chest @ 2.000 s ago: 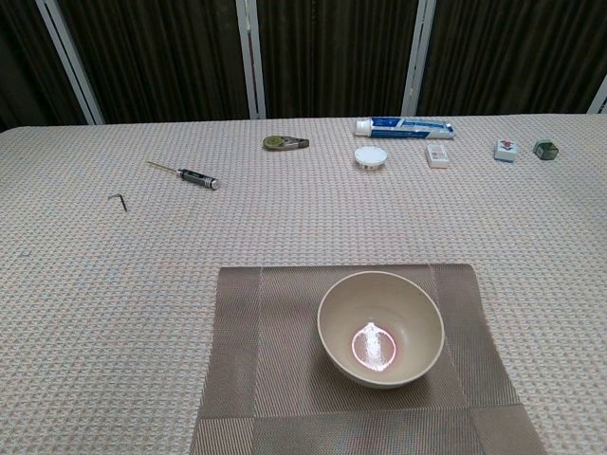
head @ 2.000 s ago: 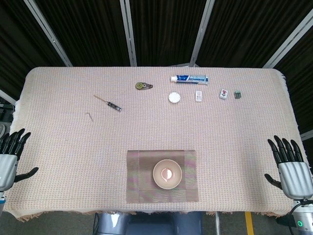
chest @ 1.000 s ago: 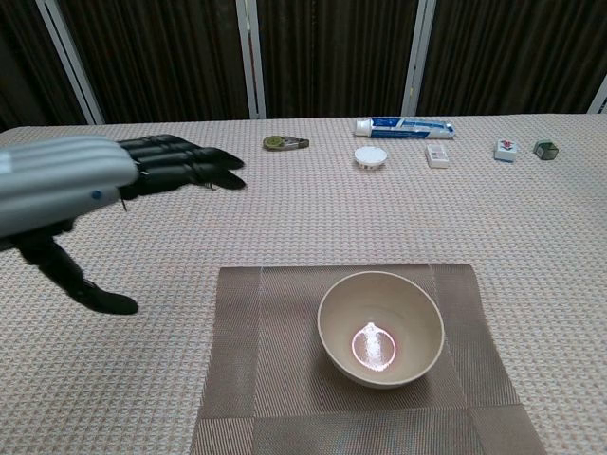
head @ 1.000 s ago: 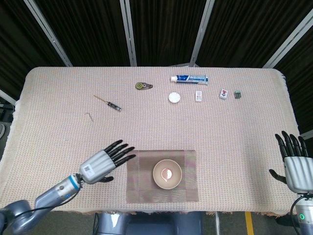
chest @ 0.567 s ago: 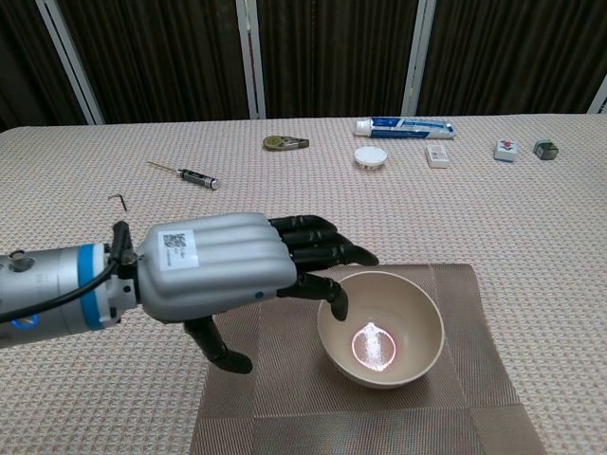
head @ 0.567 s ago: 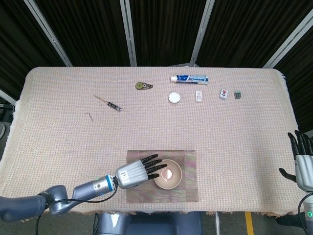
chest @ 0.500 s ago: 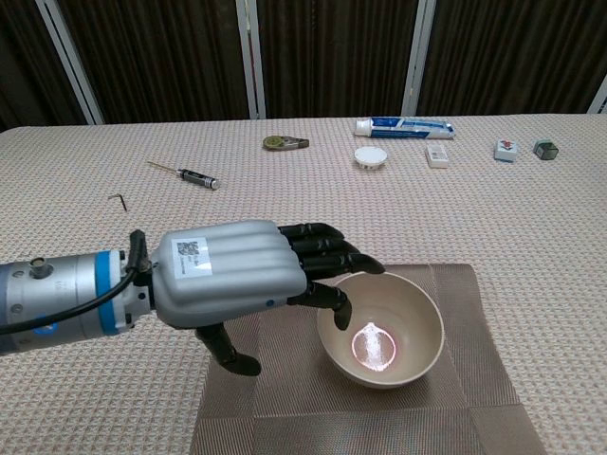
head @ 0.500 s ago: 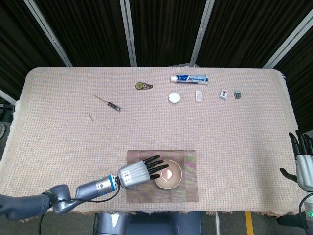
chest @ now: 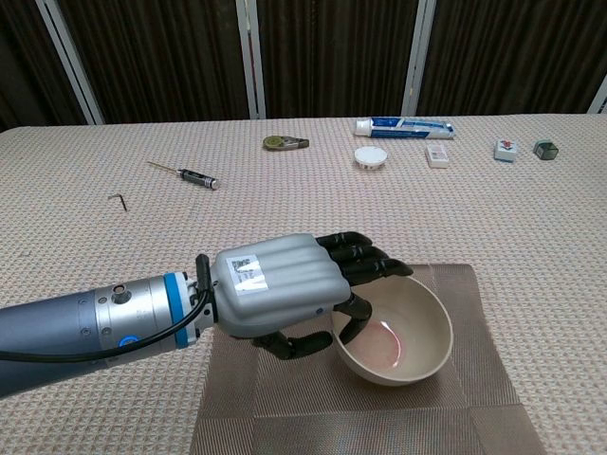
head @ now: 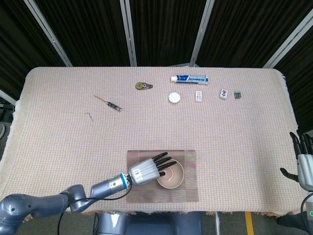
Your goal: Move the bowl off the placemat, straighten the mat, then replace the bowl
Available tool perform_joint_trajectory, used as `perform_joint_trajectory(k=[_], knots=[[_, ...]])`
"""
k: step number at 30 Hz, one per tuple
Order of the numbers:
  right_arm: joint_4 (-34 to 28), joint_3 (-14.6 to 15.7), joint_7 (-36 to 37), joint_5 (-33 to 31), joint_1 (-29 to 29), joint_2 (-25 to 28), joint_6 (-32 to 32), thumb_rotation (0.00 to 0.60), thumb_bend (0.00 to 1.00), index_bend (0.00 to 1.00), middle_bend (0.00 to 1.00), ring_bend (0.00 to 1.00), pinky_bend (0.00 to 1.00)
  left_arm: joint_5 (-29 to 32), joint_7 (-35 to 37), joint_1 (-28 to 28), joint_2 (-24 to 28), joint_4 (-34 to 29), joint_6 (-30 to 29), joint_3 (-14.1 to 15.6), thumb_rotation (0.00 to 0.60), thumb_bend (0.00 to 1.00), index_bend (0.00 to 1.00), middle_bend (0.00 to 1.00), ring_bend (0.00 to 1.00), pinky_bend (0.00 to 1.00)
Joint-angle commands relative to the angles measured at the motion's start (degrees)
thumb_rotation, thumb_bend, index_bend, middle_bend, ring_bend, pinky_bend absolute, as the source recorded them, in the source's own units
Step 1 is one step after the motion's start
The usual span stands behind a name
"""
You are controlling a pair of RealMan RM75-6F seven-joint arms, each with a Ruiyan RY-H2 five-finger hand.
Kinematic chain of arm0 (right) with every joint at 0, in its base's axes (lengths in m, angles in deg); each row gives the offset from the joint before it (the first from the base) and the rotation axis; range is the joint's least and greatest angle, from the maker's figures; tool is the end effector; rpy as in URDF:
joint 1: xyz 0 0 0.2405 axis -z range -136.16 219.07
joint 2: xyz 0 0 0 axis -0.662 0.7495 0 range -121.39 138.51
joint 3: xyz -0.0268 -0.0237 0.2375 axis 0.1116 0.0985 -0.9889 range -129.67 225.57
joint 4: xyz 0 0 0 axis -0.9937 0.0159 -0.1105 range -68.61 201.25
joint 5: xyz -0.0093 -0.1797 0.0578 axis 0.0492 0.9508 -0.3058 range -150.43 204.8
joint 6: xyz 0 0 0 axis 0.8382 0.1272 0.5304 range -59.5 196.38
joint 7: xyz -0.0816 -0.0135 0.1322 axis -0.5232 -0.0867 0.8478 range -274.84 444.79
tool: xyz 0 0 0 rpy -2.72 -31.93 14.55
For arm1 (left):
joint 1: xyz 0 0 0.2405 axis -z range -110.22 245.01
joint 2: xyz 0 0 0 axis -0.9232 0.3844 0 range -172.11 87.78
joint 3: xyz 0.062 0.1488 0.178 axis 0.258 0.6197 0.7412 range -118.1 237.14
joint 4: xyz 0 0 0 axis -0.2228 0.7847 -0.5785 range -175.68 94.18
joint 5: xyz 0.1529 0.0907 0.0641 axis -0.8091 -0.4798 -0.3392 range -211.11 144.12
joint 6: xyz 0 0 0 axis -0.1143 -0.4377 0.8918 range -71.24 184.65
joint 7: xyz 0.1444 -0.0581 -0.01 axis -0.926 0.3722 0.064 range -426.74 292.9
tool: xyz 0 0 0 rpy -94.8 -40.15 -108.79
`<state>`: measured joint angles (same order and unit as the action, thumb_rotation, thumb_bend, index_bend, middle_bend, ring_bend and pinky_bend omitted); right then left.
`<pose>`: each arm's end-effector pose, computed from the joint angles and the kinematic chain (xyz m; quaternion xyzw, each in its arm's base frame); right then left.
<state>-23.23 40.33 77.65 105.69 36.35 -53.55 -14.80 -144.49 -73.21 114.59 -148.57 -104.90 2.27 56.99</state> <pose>-0.3105 -0.2063 0.2044 0.5764 -0.3394 0.3236 0.6692 -0.0627 0.2595 -0.1054 -0.8868 -0.0891 -0.4141 0.1847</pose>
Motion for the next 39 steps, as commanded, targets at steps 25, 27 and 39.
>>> perform_joint_trajectory(k=[25,27,39], knots=[[-2.38,1.19,-1.62,1.6,-0.21,0.3,0.17,0.6,0.0,0.0,0.0,0.0,0.0,18.92,7.18,-6.36,17.26,9.16,-9.43,-7.49,0.6,0.55,0.68,0.0,0.0,0.0],[-2.61,1.32,-1.92,1.89,-0.27,0.25,0.18,0.6,0.0,0.0,0.0,0.0,0.0,20.62,8.99,-7.61,17.57,10.66,-9.02,-7.39,0.6,0.55,0.68,0.0,0.0,0.0],[-3.32,1.73,-3.26,2.37,-0.62,-0.15,0.47,0.6,0.0,0.0,0.0,0.0,0.0,22.72,17.72,-12.14,14.02,22.78,-9.46,-3.08,0.6,0.55,0.68,0.0,0.0,0.0]])
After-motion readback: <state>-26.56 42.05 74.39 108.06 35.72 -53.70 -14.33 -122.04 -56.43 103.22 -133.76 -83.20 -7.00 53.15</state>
